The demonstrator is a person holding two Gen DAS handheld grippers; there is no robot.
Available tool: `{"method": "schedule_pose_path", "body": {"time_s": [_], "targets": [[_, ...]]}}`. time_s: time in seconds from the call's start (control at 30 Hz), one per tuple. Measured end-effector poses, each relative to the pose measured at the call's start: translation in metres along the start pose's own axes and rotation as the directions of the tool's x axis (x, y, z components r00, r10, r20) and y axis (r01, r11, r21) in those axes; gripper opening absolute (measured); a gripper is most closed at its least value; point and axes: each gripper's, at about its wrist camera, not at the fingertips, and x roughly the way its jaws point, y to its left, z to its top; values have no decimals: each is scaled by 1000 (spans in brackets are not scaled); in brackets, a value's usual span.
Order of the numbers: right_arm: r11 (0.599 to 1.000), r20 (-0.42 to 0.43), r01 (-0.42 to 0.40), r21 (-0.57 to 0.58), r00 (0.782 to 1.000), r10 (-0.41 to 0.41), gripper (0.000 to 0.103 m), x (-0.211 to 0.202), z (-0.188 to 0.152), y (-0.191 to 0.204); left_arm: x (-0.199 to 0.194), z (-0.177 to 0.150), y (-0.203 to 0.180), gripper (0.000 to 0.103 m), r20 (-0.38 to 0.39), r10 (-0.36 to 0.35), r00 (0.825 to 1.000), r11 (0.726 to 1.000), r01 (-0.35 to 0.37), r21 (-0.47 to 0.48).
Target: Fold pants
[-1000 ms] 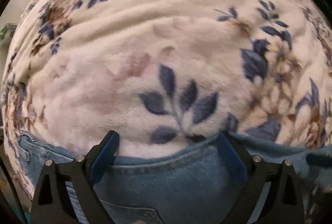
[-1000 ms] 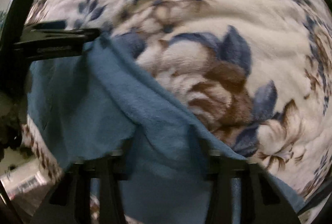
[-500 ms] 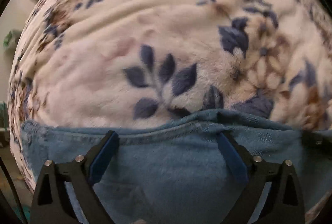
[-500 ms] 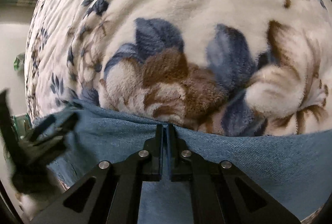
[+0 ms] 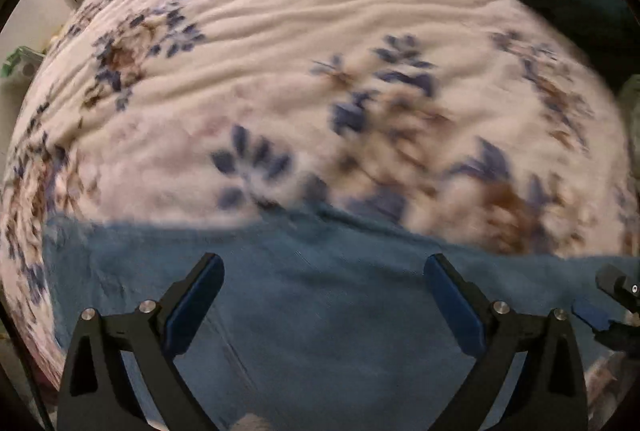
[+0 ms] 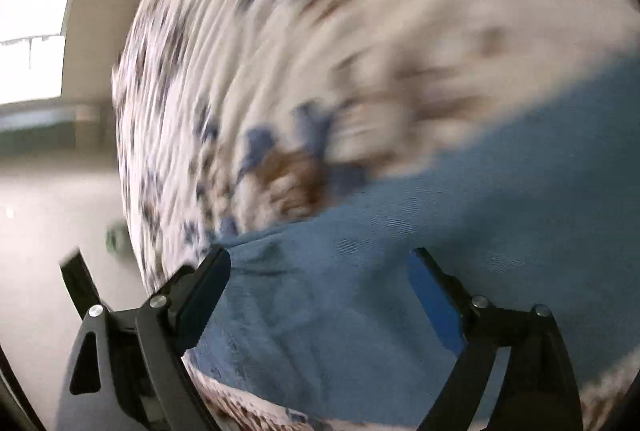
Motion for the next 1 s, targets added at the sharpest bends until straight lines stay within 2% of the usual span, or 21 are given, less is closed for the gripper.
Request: {"method": "schedule_pose_path", "body": {"time_s": [0.07,0.13,0.2,0.3,0.4,0.43,0.5,0.53,0.6,0.63,0.73,0.83,0.9,1.0], "targets": [[996,95,32,86,995,-40,92,-44,-16,-43,-1,-35,-4,103,-42,-32,999,999,32,-1],[970,171,76,229,978,-117,92,-93,-43,-103,2,-79,-16,103,-84,-44,995,999,45,5],[927,214,49,372,967,-137,92,-125,-69,-157,14,-112,-28,103,-150,-61,987,998,66,25],[854,251,-2,520,956,-151,92,-149,-92,-229,32,-145,-57,103,-223,-37,974,996,53,66],[826,280,-94,556,957,-80,92,-145,-83,-284,53,-157,-73,103,-263,16,965,995,10,98],[820,306,-154,552,952,-27,92,-139,-77,-297,57,-157,-74,103,-265,27,964,995,0,99],[802,357,-233,549,934,27,92,-133,-69,-313,66,-152,-74,103,-269,30,963,996,-6,87],[798,405,-283,532,913,53,91,-130,-67,-312,70,-150,-74,103,-273,30,962,996,-6,86],[810,474,-333,482,877,77,76,-137,-64,-308,77,-144,-73,103,-287,22,958,997,1,80],[818,484,-338,465,871,85,75,-137,-62,-306,80,-141,-72,103,-294,14,956,997,10,80],[801,504,-381,462,856,116,74,-137,-61,-313,85,-136,-69,103,-309,-9,951,996,36,83],[823,508,-385,417,850,140,74,-141,-61,-302,90,-136,-68,103,-301,-17,954,996,43,80],[838,503,-376,394,852,146,74,-146,-61,-301,90,-137,-67,103,-295,0,955,996,26,86],[827,484,-382,412,861,157,74,-135,-49,-305,88,-139,-73,103,-337,27,941,997,1,80]]}}
